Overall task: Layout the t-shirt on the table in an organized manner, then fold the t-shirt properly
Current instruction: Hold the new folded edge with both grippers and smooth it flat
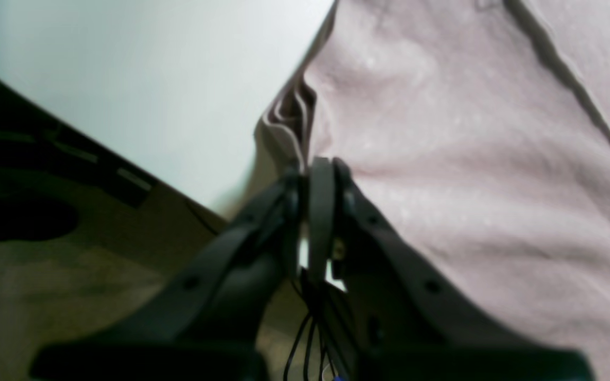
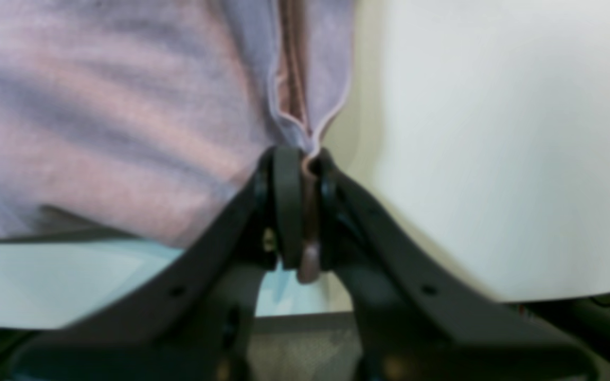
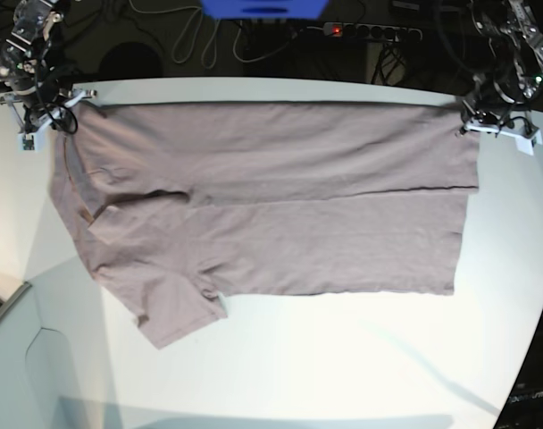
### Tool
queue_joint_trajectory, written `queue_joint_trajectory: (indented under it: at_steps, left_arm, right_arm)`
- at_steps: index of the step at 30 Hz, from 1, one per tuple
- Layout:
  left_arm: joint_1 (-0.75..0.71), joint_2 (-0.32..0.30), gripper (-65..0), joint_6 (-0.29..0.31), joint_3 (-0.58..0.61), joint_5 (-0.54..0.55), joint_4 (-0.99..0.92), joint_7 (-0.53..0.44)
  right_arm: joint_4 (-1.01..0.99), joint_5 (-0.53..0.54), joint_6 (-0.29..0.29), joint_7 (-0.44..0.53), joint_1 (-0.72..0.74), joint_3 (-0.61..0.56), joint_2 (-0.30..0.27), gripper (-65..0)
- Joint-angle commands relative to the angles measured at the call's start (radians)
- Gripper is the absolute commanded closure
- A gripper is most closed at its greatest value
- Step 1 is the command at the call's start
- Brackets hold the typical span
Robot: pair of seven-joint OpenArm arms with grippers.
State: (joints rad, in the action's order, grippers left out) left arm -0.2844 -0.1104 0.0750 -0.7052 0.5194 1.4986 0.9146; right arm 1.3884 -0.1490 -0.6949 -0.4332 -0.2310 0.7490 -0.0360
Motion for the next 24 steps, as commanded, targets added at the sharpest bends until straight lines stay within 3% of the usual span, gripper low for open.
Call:
queue_joint_trajectory:
  at_steps: [1, 17, 21, 24]
  left_arm:
    - [0.001, -0.012, 0.0, 0.003, -0.003, 0.0, 0.012, -0.012]
    - [-0.028, -0.012, 0.0, 0.012, -0.003, 0.006, 0.012, -0.012]
    - [-0.029, -0.012, 0.0, 0.134, -0.004, -0.002, -0.028, -0.012]
    - [-0.029, -0.012, 0.0, 0.194, -0.008, -0.002, -0.056, -0.012]
  right_arm:
    - [0.003, -0.022, -0.003, -0.028, -0.009, 0.004, -0.008, 0.0]
    - [0.003, -0.022, -0.003, -0.026, -0.04, 0.005, -0.005, 0.0]
    - [0.003, -0.022, -0.003, -0.026, -0.04, 0.005, -0.005, 0.0]
    - [0.003, -0.022, -0.003, -0.009, -0.041, 0.005, -0.005, 0.0]
